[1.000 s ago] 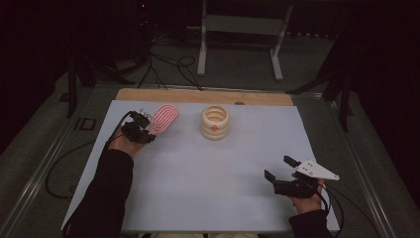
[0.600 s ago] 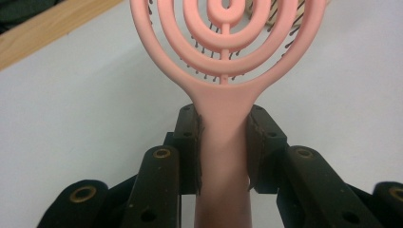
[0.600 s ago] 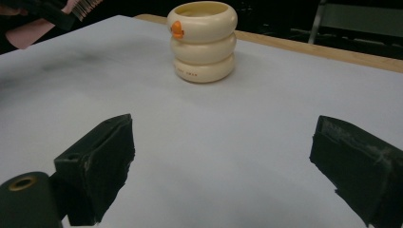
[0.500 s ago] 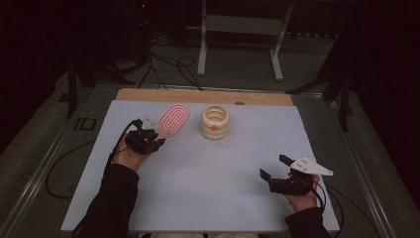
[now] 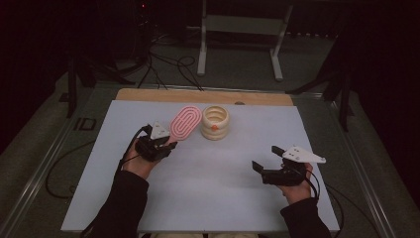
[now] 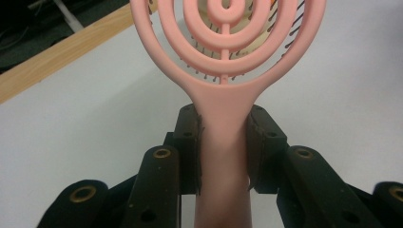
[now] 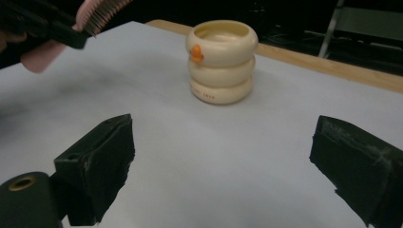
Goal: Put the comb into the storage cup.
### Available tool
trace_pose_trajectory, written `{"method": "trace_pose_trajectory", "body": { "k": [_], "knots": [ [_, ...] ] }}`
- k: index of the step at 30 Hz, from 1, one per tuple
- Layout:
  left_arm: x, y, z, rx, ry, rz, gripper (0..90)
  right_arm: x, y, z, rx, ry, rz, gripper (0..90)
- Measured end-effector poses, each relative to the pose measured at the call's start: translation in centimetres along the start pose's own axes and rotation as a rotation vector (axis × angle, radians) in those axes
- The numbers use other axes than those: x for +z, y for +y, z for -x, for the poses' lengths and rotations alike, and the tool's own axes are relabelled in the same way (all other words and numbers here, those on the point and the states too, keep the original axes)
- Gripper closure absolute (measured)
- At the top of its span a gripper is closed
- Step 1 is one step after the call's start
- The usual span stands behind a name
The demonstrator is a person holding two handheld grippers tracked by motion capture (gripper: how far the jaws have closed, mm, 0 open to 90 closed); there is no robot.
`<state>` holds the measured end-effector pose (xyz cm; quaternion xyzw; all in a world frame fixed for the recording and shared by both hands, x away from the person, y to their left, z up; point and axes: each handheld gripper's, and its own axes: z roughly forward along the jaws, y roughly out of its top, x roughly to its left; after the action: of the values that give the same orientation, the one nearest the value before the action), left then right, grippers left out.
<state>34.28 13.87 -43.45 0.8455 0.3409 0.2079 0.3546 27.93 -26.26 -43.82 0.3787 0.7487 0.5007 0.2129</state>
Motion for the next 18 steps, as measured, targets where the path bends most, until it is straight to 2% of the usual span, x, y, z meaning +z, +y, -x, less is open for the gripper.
{"method": "trace_pose_trajectory", "body": {
  "k": [4, 6, 18],
  "knots": [
    [0.1, 0.2, 0.3, 0.002, -0.003, 0.012, 70.4, 0.4, 0.7, -0.2, 0.003, 0.009, 0.004, 7.5],
    [0.3, 0.5, 1.0, 0.007, -0.010, 0.030, 70.4, 0.8, 1.2, -0.2, 0.001, 0.021, 0.005, 7.5],
    [1.0, 1.2, 2.8, 0.022, -0.032, 0.070, 70.4, 2.6, 3.8, -0.9, 0.012, 0.066, 0.010, 7.6]
  ]
}}
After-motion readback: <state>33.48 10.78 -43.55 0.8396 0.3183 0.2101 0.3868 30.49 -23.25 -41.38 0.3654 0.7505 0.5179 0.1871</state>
